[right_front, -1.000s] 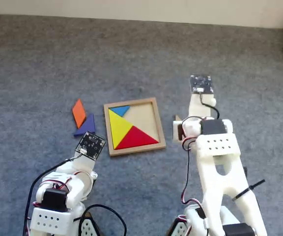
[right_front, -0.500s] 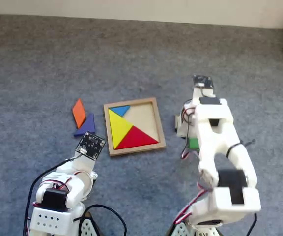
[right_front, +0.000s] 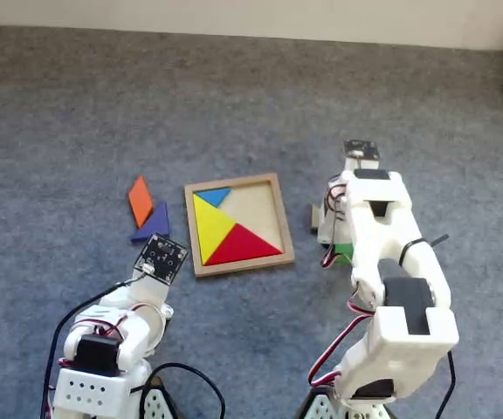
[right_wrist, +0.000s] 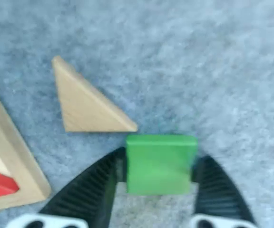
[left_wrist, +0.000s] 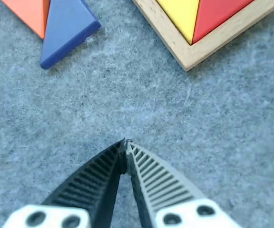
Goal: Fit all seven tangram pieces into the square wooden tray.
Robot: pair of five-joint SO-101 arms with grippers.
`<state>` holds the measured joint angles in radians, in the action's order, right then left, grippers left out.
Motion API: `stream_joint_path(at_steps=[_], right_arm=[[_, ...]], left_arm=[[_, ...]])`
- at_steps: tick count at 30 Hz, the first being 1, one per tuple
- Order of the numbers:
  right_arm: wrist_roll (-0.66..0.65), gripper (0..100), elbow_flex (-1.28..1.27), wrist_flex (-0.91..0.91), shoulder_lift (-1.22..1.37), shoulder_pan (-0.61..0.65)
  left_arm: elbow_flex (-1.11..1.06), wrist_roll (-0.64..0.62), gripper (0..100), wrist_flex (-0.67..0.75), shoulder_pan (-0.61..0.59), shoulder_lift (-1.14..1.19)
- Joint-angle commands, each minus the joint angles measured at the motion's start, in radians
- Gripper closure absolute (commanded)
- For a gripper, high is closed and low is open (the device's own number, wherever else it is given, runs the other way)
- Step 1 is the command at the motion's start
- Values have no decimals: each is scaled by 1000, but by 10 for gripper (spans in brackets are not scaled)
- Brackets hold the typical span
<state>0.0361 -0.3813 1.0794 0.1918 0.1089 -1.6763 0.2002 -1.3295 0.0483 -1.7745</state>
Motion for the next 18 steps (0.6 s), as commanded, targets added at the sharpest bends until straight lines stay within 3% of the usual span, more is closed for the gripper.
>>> stream_joint_path(at_steps=[1, 8, 18], right_arm=[[-17, 969, 38, 8, -76, -4], [-18, 969, -21, 28, -325, 10], [-213, 969, -21, 21, -440, 219]], left_arm=[[-19, -6, 993, -3, -8, -41], [-19, -6, 993, -3, -8, -41], [-19, -6, 993, -3, -8, -41]])
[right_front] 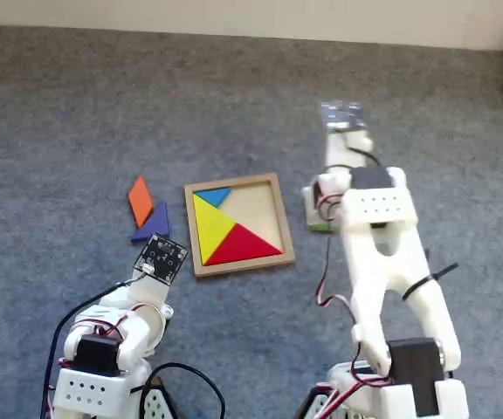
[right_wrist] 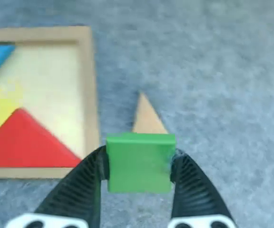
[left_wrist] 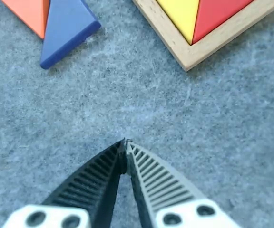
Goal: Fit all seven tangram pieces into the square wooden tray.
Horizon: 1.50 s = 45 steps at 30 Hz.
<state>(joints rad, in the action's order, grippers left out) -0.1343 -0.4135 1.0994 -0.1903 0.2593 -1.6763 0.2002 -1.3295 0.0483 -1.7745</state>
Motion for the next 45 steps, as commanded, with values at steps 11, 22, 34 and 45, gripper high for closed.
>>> stream_joint_path(at_steps=[11, 22, 34, 45], right_arm=[[-272, 969, 15, -309, 93, 265], [-479, 967, 162, -329, 314, 305], [-477, 781, 176, -297, 308, 306], [-384, 993, 188, -283, 183, 257]], left_arm=[[-19, -6, 993, -3, -8, -41], [-19, -6, 993, -3, -8, -41], [-19, -6, 993, -3, -8, -41], [-19, -6, 993, -3, -8, -41]])
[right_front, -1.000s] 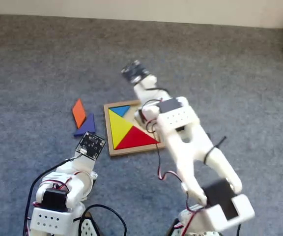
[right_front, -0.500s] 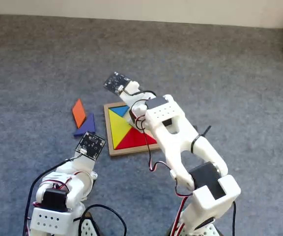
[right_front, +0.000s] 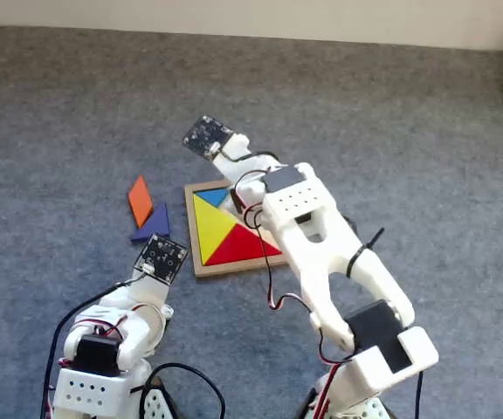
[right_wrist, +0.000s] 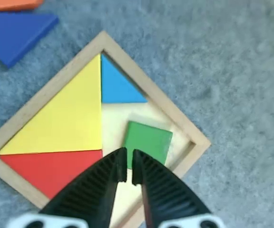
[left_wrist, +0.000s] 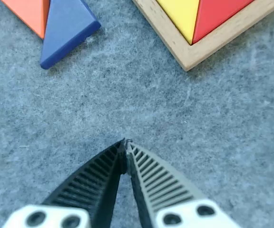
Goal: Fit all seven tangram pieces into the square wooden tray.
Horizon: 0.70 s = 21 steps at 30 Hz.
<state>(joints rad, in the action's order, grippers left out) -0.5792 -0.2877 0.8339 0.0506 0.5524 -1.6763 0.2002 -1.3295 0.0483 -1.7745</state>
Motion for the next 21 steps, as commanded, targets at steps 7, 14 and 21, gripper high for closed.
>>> stream_joint_path(at_steps=[7, 14, 21], right_arm=[[167, 993, 62, -151, 76, -124], [166, 993, 62, -156, 177, -99], [166, 993, 59, -154, 216, -4]], left_arm=[[-19, -6, 993, -3, -8, -41], [-19, -6, 993, -3, -8, -41], [-19, -6, 993, -3, -8, -41]])
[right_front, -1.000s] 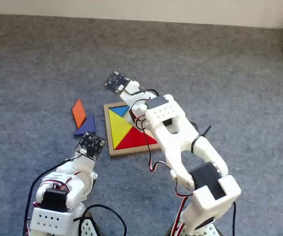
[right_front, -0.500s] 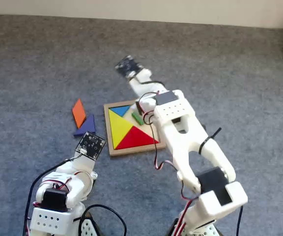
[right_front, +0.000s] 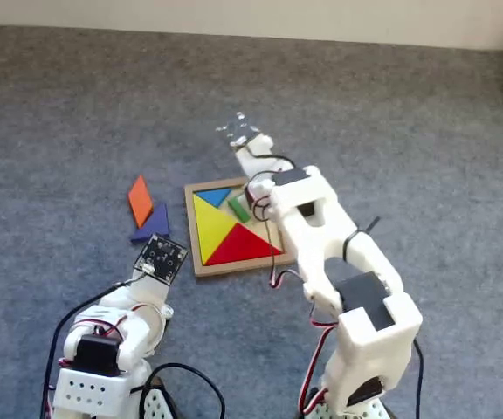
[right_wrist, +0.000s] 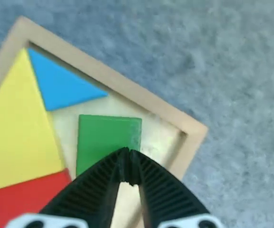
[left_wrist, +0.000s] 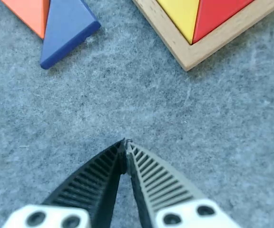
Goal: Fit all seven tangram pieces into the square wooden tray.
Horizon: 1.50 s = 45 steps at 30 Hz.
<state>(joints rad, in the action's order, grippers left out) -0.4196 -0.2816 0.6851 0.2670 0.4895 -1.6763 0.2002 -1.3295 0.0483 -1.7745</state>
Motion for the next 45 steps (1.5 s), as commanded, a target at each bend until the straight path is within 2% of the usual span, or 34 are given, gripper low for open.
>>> stream_joint_path(at_steps=[1, 7, 16, 21, 31, 33, 36, 38, 45], right_arm=[[6, 993, 53, -5, 4, 73], [6, 993, 59, -8, 8, 133], [6, 993, 64, -8, -1, 151], [6, 993, 50, 1, -134, 150], [23, 991, -142, 48, -449, -8], [89, 961, -165, 48, -473, -47], [178, 830, -176, 104, -476, -101], [176, 755, -176, 173, -460, -125], [71, 749, -147, 237, -311, -145]], left_arm=[[-19, -6, 993, -3, -8, -41], [-19, -6, 993, -3, -8, -41], [-19, -6, 993, -3, -8, -41], [-19, -6, 993, -3, -8, -41], [-19, -6, 993, -3, -8, -41], [-19, -6, 993, -3, -8, -41], [-19, -6, 993, -3, -8, -41], [-19, -6, 993, -3, -8, -41], [-19, -6, 993, -3, -8, -41]])
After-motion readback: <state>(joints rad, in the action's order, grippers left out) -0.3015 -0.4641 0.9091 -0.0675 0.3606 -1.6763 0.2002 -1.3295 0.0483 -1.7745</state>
